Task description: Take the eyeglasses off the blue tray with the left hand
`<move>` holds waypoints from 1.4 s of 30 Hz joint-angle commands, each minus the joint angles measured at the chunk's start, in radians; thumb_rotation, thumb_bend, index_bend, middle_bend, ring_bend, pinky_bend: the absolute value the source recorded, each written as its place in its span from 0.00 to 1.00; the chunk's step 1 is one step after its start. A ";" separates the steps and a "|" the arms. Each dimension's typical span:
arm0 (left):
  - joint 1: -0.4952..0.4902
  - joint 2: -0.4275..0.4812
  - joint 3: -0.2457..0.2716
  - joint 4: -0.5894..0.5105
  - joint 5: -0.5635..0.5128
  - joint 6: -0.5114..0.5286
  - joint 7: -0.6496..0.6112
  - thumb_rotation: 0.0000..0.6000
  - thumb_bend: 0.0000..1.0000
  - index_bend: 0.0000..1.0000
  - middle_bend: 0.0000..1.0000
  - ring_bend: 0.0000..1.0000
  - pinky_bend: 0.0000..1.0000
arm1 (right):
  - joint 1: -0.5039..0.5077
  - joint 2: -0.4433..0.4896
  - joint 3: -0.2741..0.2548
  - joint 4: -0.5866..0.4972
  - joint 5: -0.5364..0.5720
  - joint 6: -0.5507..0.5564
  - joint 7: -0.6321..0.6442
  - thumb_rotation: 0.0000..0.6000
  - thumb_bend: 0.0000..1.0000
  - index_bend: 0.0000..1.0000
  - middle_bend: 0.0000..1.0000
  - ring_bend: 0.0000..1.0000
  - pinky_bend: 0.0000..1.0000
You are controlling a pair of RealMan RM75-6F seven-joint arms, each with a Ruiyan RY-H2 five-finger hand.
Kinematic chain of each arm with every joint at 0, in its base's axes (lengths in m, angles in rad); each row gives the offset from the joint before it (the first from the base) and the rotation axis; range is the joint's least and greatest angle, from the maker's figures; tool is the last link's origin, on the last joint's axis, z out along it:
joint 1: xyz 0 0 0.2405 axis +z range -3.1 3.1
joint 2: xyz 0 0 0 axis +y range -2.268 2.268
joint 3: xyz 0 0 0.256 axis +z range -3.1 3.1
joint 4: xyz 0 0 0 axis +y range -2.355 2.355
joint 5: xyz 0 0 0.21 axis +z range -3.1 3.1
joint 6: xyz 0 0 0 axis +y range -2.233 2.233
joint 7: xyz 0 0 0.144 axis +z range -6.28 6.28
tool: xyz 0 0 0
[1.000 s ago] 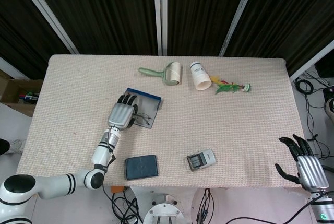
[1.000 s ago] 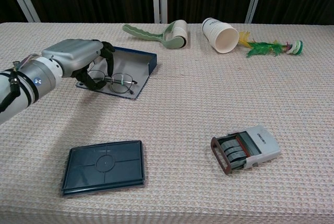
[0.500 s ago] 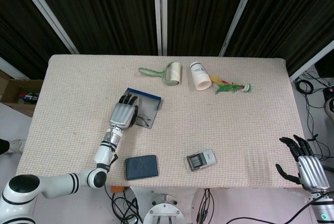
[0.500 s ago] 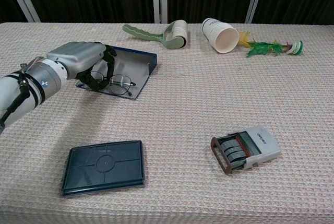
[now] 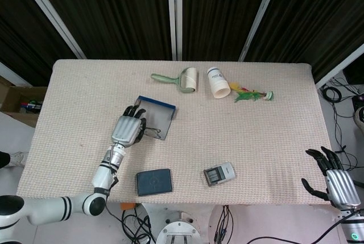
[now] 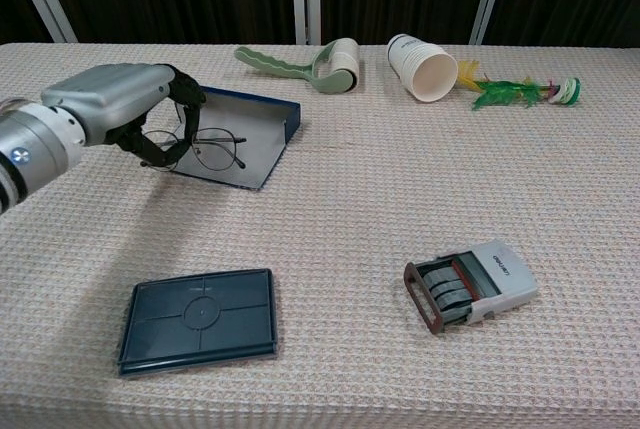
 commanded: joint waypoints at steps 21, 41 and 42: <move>0.024 -0.049 0.094 -0.135 0.083 -0.030 0.187 1.00 0.51 0.54 0.15 0.06 0.11 | 0.010 0.013 -0.005 -0.049 -0.004 -0.015 -0.053 1.00 0.24 0.18 0.18 0.00 0.10; 0.199 0.230 0.030 -0.156 0.176 0.219 -0.114 1.00 0.28 0.21 0.12 0.06 0.11 | 0.043 0.063 -0.007 -0.080 -0.011 -0.064 -0.043 1.00 0.24 0.18 0.18 0.00 0.10; 0.221 0.260 0.030 -0.142 0.169 0.231 -0.143 1.00 0.27 0.21 0.12 0.06 0.11 | 0.047 0.068 -0.005 -0.086 -0.012 -0.066 -0.046 1.00 0.24 0.18 0.18 0.00 0.10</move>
